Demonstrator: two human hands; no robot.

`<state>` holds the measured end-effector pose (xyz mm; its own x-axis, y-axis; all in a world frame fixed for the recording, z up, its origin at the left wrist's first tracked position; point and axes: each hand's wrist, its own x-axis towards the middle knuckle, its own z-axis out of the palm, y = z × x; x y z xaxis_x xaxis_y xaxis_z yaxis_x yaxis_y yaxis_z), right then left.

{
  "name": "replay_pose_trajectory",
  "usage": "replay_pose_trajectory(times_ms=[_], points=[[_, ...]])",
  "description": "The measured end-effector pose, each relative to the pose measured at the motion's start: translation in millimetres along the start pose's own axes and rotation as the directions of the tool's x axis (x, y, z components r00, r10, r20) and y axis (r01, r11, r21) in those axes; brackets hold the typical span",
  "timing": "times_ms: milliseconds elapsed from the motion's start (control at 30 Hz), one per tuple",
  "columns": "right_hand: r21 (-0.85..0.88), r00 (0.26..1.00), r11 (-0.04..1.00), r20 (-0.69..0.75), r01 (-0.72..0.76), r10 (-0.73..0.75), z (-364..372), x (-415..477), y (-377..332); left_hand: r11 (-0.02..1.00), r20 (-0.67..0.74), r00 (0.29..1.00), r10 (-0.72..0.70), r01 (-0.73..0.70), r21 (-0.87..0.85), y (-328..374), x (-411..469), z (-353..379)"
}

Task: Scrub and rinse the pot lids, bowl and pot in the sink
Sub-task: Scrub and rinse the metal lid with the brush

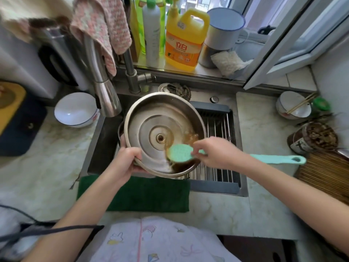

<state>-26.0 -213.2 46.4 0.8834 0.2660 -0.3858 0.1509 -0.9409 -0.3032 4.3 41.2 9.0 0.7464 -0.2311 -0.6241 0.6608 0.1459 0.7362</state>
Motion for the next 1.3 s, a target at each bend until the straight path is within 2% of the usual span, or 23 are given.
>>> replay_pose_trajectory(times_ms=[67,167,233,300,367,433,500,567,633,700,767,833,933,1000,1067,1133,1233,1300], points=[[0.039,0.998,0.998,-0.029,0.052,-0.051,13.5,-3.7,-9.6,1.000,0.000,1.000,0.003,-0.003,0.005,-1.1,0.3,5.6],[0.011,0.966,0.994,-0.238,0.105,-0.100,22.4,7.7,-14.2,1.000,0.026,1.000,-0.005,0.005,0.027,-2.7,-0.9,15.2],[-0.061,0.913,0.996,-0.400,0.060,-0.079,16.9,16.4,-9.5,0.999,0.041,0.999,0.014,-0.015,0.038,-1.0,-2.5,17.4],[-0.077,0.883,0.997,-0.469,-0.018,-0.020,7.7,17.7,-2.4,0.999,0.041,0.999,0.019,-0.020,0.026,1.6,-1.5,14.2],[-0.044,0.908,0.999,-0.420,-0.009,-0.010,3.6,10.0,-0.8,1.000,0.042,0.999,0.002,-0.003,0.022,2.5,-1.4,12.2],[-0.015,0.951,0.998,-0.304,0.060,-0.062,6.1,1.3,-10.0,0.999,0.056,0.998,-0.029,0.027,0.031,-0.7,-4.0,14.5],[-0.011,0.958,0.991,-0.256,0.131,-0.130,11.8,-1.2,-21.6,0.998,0.067,0.996,-0.063,0.061,0.034,-6.5,-6.8,19.2],[-0.051,0.942,0.991,-0.309,0.120,-0.130,14.5,6.7,-20.3,0.997,0.073,0.996,-0.058,0.054,0.057,-10.0,-8.1,21.7],[-0.108,0.911,0.994,-0.410,-0.012,-0.034,8.3,15.5,-9.6,0.997,0.066,0.997,-0.046,0.042,0.060,-8.6,-8.3,20.4],[-0.112,0.897,0.986,-0.436,-0.125,0.064,1.6,9.2,3.5,0.999,0.052,0.998,-0.032,0.031,0.024,-5.3,-10.0,15.8],[-0.077,0.942,0.992,-0.328,-0.100,0.070,4.8,-6.2,4.7,1.000,0.027,1.000,0.014,-0.015,0.022,-0.3,-11.7,9.3],[0.007,0.971,1.000,-0.237,0.008,-0.006,18.4,-19.2,-11.9,0.996,0.019,0.998,0.061,-0.062,0.060,5.6,-12.6,6.4],[0.036,0.920,0.990,-0.375,0.134,-0.111,33.1,-5.5,-29.6,0.993,0.033,0.996,0.078,-0.081,0.082,12.6,-16.5,15.1],[-0.024,0.858,0.999,-0.511,0.049,-0.054,25.6,15.4,-23.4,0.994,0.049,0.997,0.066,-0.070,0.080,13.9,-19.8,20.4],[-0.025,0.815,0.997,-0.577,-0.074,0.046,10.7,20.8,-11.6,0.996,0.055,0.997,0.058,-0.062,0.061,13.6,-20.0,18.7],[0.004,0.837,0.996,-0.543,-0.085,0.074,6.4,12.0,-5.7,0.996,0.048,0.997,0.058,-0.061,0.061,12.4,-17.7,14.9],[-0.020,0.927,1.000,-0.374,0.017,-0.023,18.4,-4.7,-24.8,0.997,0.041,0.999,0.034,-0.036,0.062,4.5,-16.0,15.8],[-0.049,0.920,0.997,-0.386,0.053,-0.068,28.8,-2.6,-36.0,0.997,0.042,0.999,0.028,-0.031,0.075,-1.4,-19.2,20.0]])
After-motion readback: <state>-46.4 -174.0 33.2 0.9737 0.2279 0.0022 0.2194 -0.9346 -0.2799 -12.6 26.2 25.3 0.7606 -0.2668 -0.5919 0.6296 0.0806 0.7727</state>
